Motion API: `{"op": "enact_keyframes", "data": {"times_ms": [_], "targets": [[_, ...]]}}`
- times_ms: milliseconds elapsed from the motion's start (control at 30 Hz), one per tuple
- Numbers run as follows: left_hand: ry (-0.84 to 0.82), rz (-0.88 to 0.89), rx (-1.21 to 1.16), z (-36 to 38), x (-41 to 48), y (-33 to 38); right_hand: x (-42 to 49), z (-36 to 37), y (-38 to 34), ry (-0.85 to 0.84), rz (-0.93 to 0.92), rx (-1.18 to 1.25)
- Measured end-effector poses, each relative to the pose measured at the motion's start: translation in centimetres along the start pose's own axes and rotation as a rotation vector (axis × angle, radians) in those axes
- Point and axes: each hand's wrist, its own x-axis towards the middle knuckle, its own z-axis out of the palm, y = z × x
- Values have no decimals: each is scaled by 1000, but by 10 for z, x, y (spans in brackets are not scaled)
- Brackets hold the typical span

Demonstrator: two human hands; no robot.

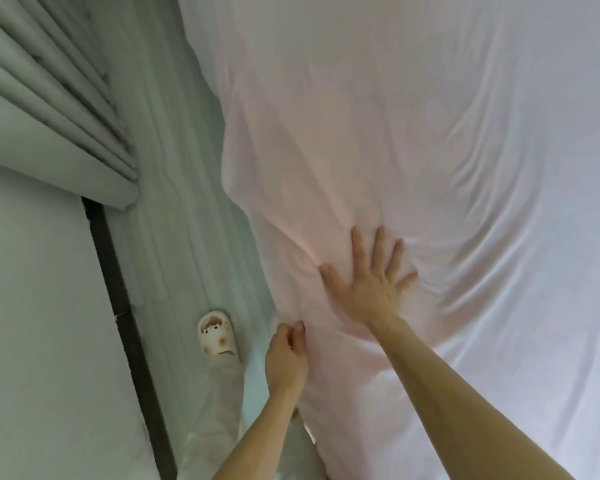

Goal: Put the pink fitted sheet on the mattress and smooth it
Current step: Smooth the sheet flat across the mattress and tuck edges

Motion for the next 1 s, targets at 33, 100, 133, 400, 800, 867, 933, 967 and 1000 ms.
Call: {"op": "enact_keyframes", "data": {"times_ms": [33,100,133,400,800,867,933,967,1000], "targets": [[29,43,12,1,-4,-1,-2,2,2,10,-6,-6],[41,109,112,-2,-6,-12,-9,4,3,48,-22,5],[55,134,203,-8,-10,-23,-18,5,5,79,-59,6],[105,32,260,-10,-22,-38,-85,31,75,145,-358,-167],[-50,0,154,61,-115,-99,-225,99,205,-56,-93,-127],[-71,90,316,57,-121,-97,-225,89,201,-33,-83,-61],[-61,124,491,51,-120,-100,-207,79,187,66,-99,-13],[-45,131,559,48,-119,-103,-194,73,179,112,-112,-8],[-28,135,599,44,-119,-107,-178,66,171,122,-117,-2]]}}
